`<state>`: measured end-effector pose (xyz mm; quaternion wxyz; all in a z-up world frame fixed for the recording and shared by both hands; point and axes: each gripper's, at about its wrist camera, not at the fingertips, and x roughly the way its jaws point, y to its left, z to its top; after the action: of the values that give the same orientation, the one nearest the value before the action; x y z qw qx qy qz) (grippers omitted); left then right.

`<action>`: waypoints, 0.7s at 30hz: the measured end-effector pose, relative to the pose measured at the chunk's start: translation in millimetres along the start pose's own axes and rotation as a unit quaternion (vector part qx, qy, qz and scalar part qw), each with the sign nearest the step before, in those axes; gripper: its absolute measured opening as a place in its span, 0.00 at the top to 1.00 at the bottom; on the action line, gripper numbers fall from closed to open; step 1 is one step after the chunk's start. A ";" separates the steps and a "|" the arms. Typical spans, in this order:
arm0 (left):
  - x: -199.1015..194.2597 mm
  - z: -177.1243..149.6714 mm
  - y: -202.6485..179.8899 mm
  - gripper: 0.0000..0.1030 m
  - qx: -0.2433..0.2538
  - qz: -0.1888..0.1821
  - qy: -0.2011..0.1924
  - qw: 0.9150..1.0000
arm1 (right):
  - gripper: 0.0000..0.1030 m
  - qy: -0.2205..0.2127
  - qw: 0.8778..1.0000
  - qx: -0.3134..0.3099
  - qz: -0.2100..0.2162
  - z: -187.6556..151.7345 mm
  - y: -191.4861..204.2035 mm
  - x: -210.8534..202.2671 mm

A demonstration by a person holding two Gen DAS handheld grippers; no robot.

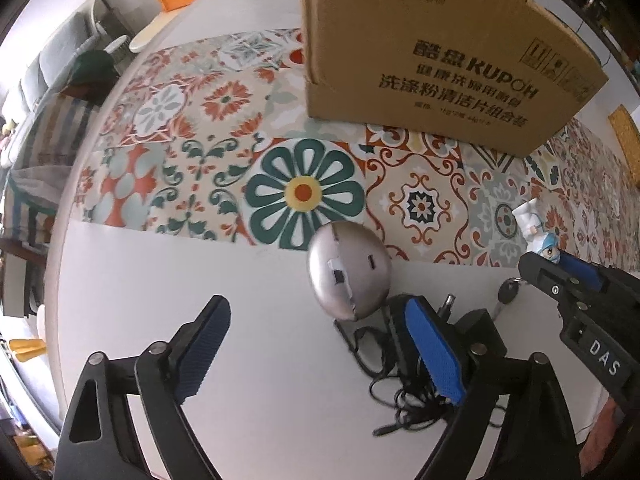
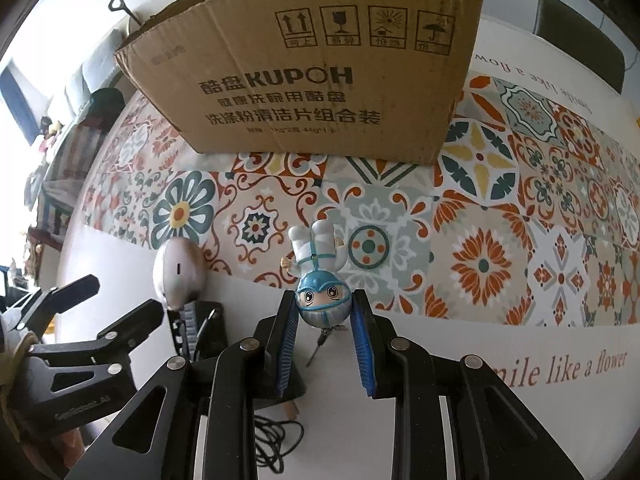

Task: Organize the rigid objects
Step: 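Grasp the white astronaut figurine with the right gripper while the left gripper grasps the silver ball speaker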

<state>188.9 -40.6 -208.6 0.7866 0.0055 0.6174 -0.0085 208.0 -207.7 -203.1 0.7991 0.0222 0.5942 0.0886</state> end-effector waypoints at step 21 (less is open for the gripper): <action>50.8 24.3 -19.1 0.47 0.007 -0.010 0.017 1.000 | 0.73 0.009 1.000 0.015 -0.005 6.4 -19.0 17.0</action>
<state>224.2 -60.5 -252.1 0.7756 0.0048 0.6309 -0.0204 221.1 -223.1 -219.9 0.7940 0.0306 0.6025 0.0754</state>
